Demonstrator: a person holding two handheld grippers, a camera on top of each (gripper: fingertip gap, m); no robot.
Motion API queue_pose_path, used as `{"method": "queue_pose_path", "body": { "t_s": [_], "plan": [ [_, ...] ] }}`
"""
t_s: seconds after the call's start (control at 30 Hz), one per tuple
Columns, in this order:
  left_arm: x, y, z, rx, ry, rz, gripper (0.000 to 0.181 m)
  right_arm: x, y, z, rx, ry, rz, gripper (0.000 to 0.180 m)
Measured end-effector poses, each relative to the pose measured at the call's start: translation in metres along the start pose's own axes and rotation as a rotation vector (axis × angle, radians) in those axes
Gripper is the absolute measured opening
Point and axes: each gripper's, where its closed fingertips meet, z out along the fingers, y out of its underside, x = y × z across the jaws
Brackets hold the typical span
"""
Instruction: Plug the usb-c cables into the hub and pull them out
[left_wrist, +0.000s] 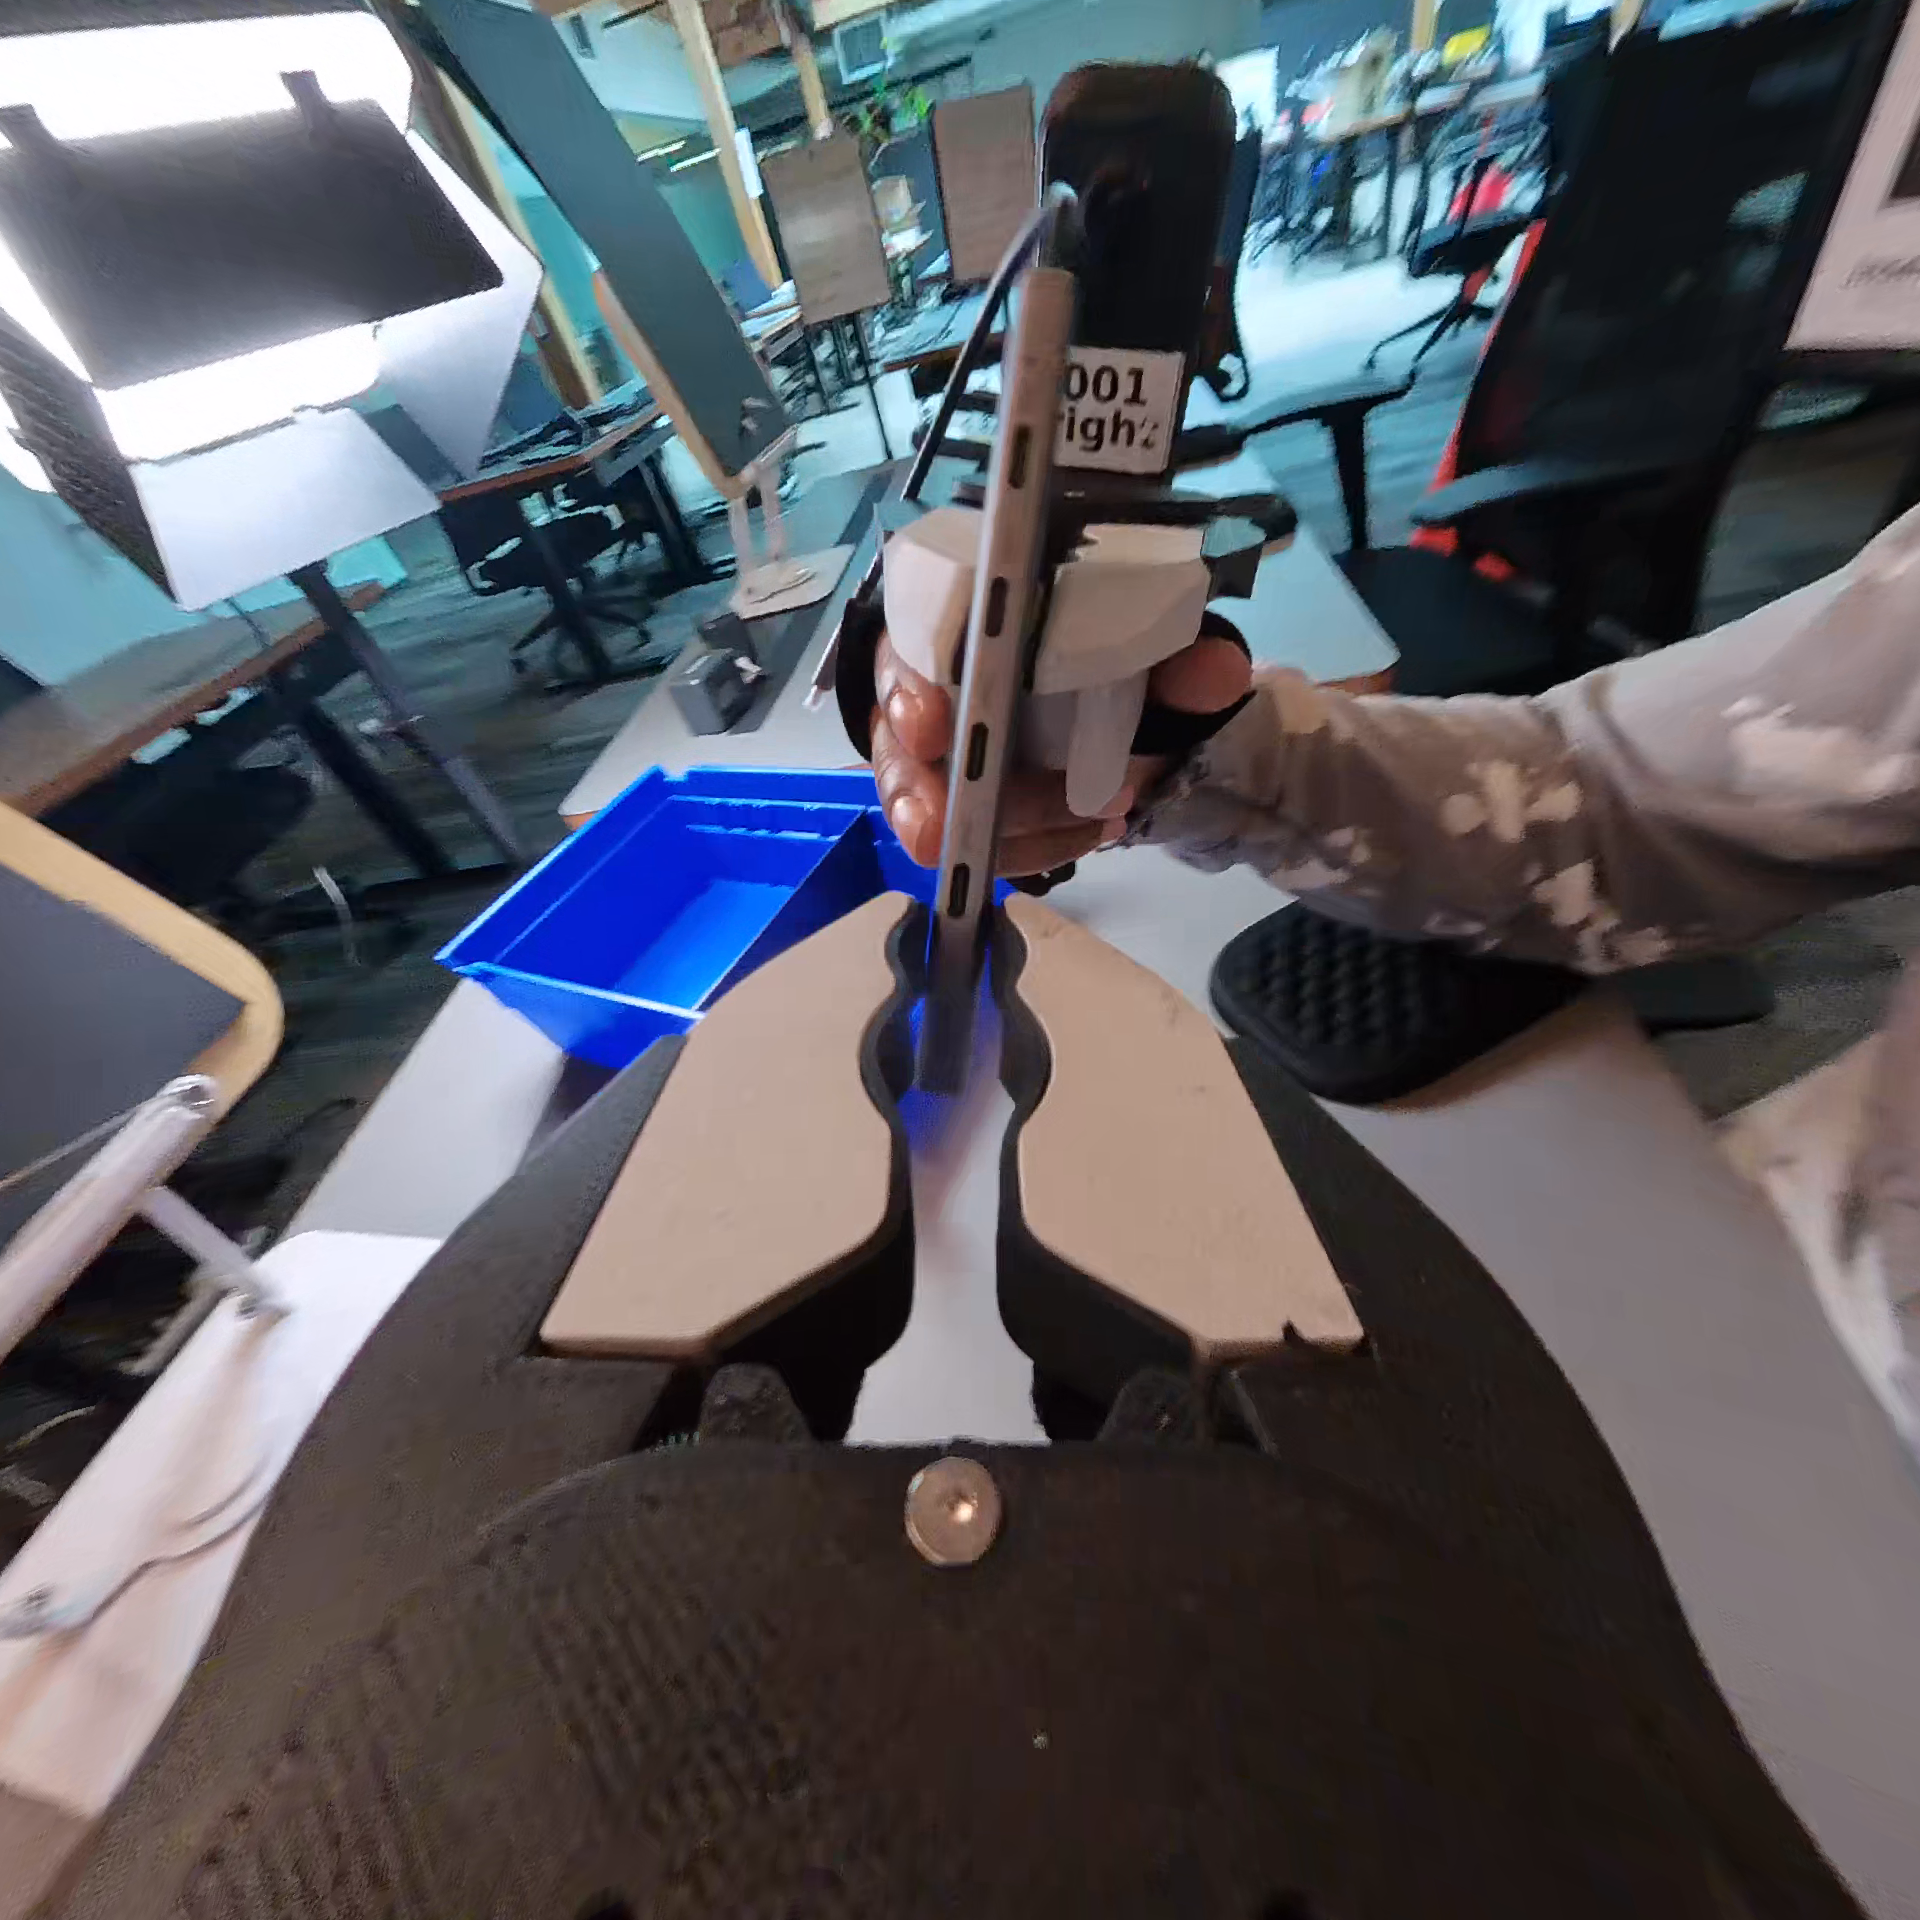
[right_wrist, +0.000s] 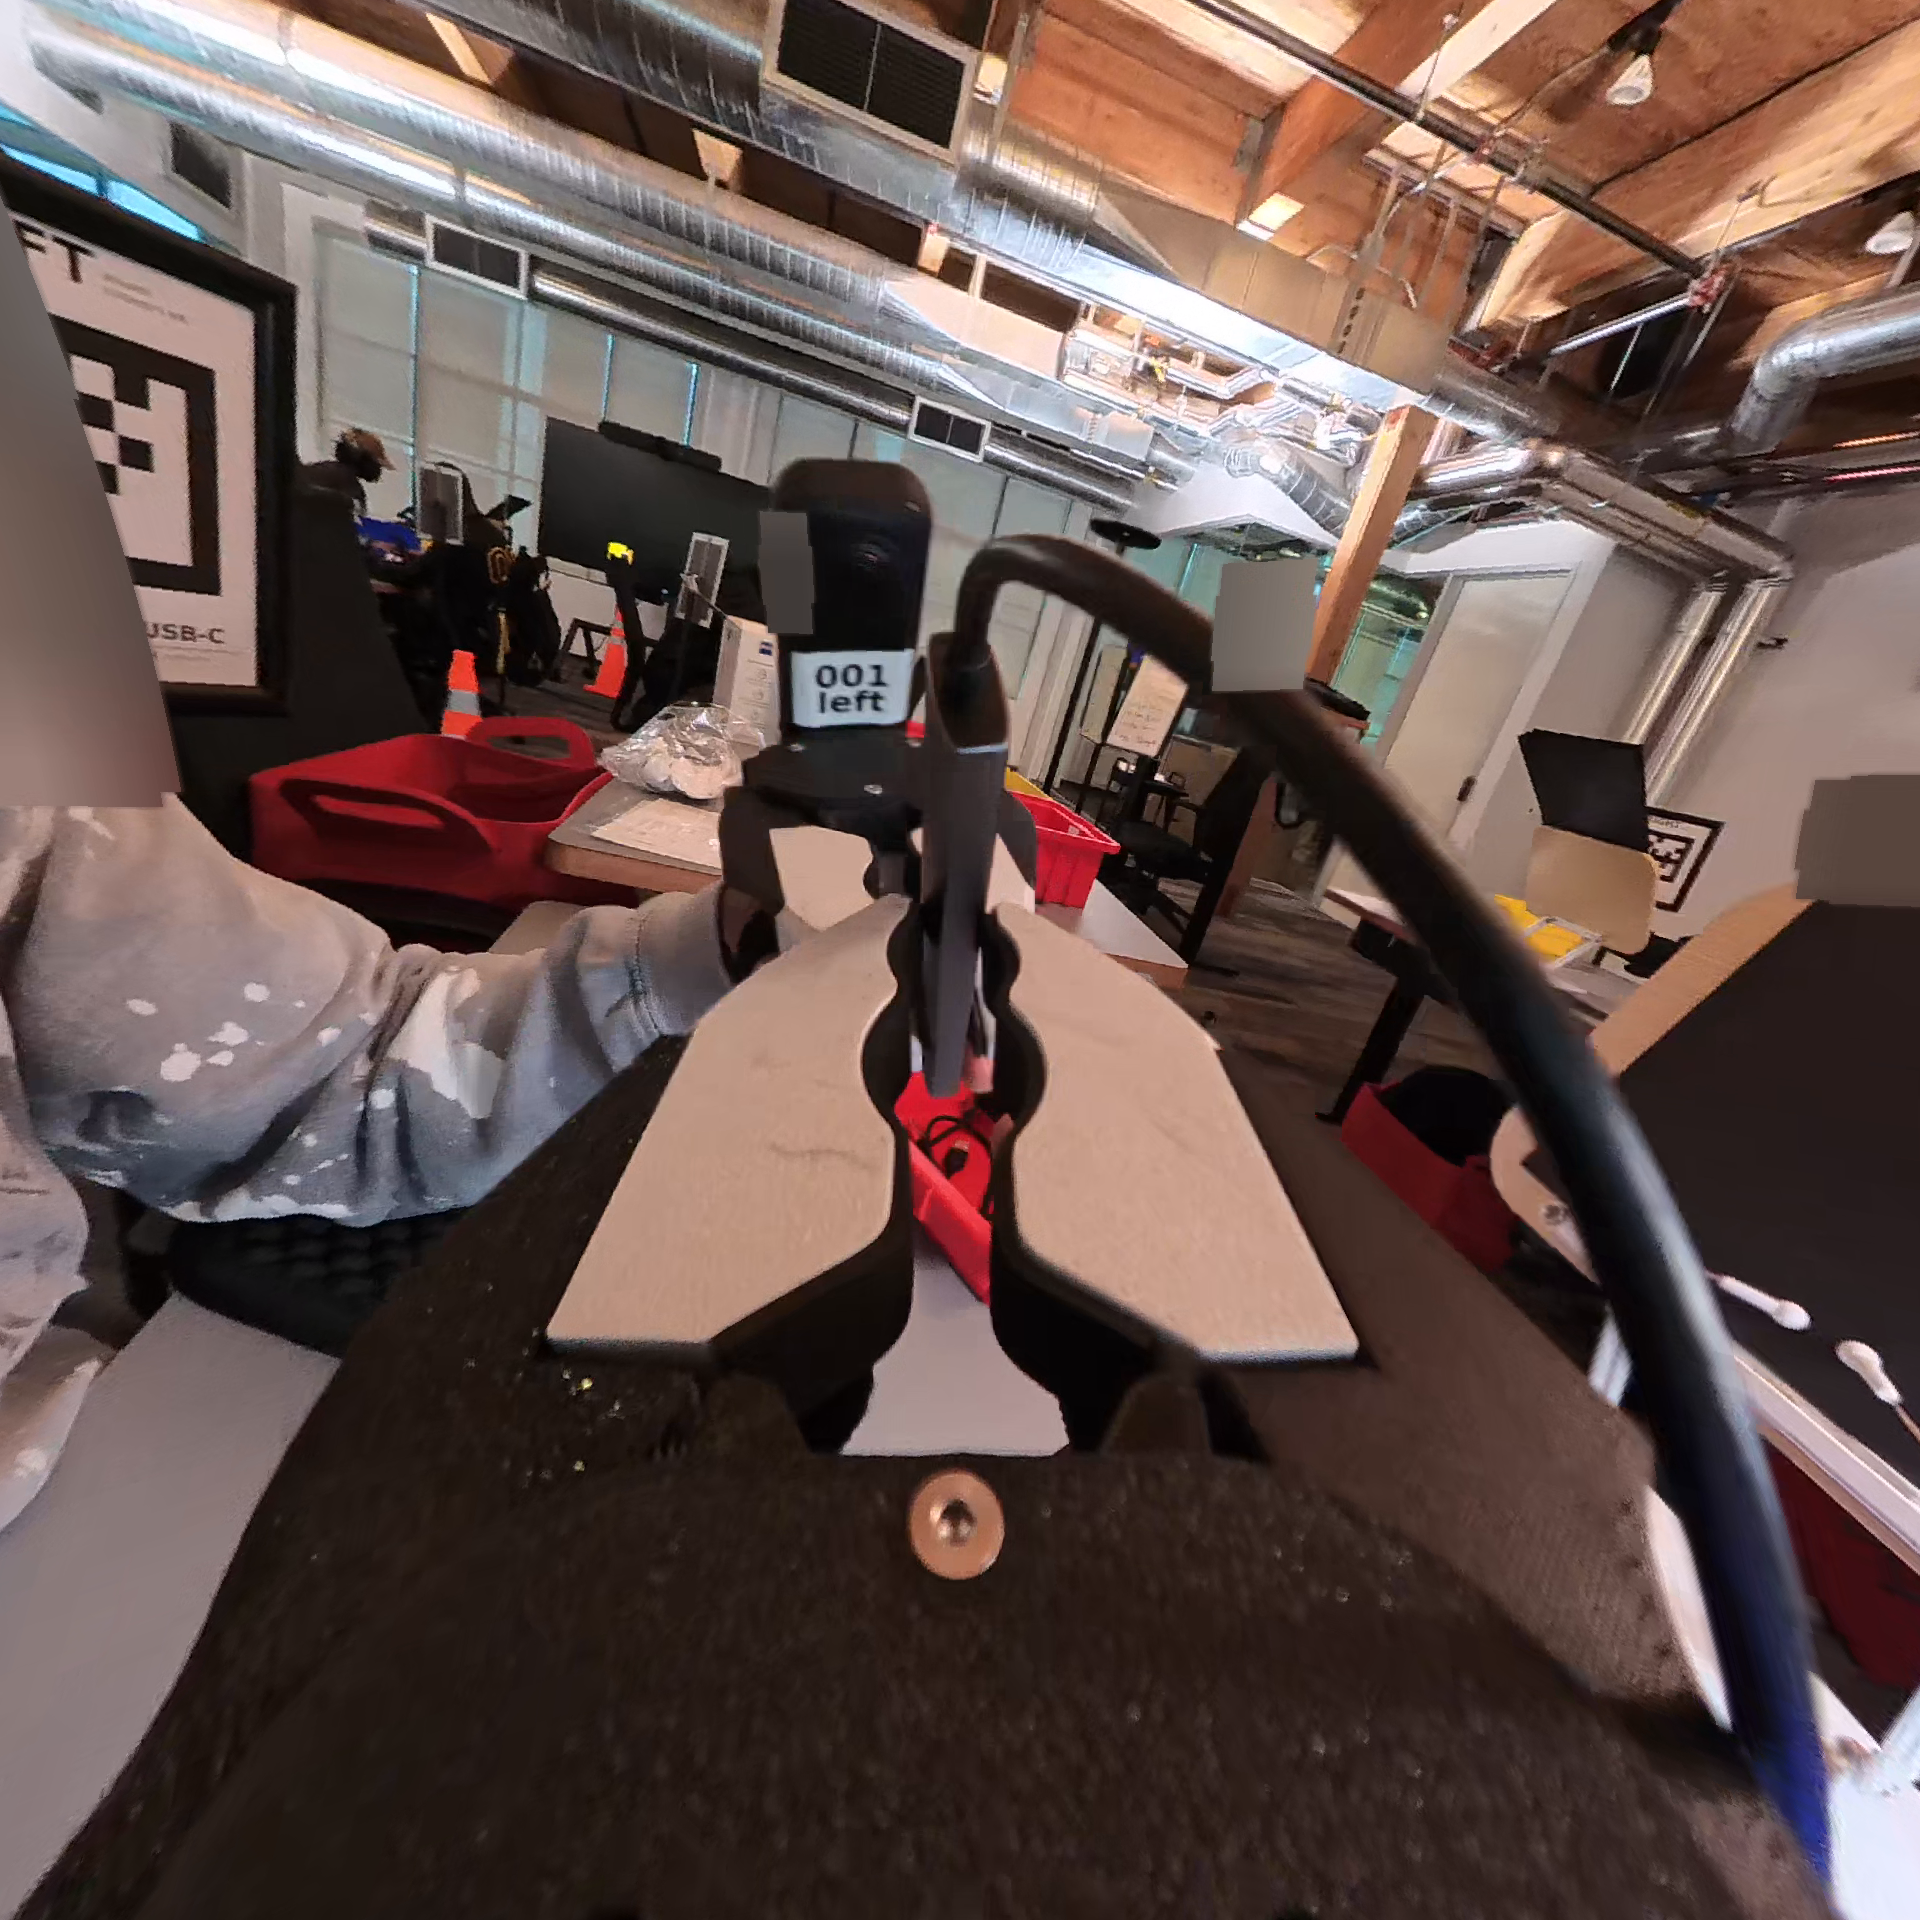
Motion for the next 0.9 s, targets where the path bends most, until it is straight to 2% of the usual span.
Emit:
{"method": "queue_pose_path", "body": {
  "t_s": [0.17, 0.37, 0.67, 0.9],
  "plan": [
    [0.002, -0.001, -0.002, -0.014, -0.034, 0.095, 0.010, -0.002, 0.002, -0.002, -0.016, -0.020, 0.025, 0.011],
    [0.008, 0.002, -0.002, -0.048, -0.001, 0.118, 0.010, -0.012, 0.030, 0.006, -0.186, -0.039, -0.095, 0.017],
    [0.003, 0.019, 0.002, -0.185, -0.036, 0.075, 0.010, -0.002, 0.039, 0.008, -0.230, 0.017, -0.098, 0.016],
    [0.005, 0.022, 0.007, -0.188, -0.017, 0.054, 0.010, -0.004, 0.044, 0.001, -0.269, -0.008, -0.094, 0.015]
  ]
}}
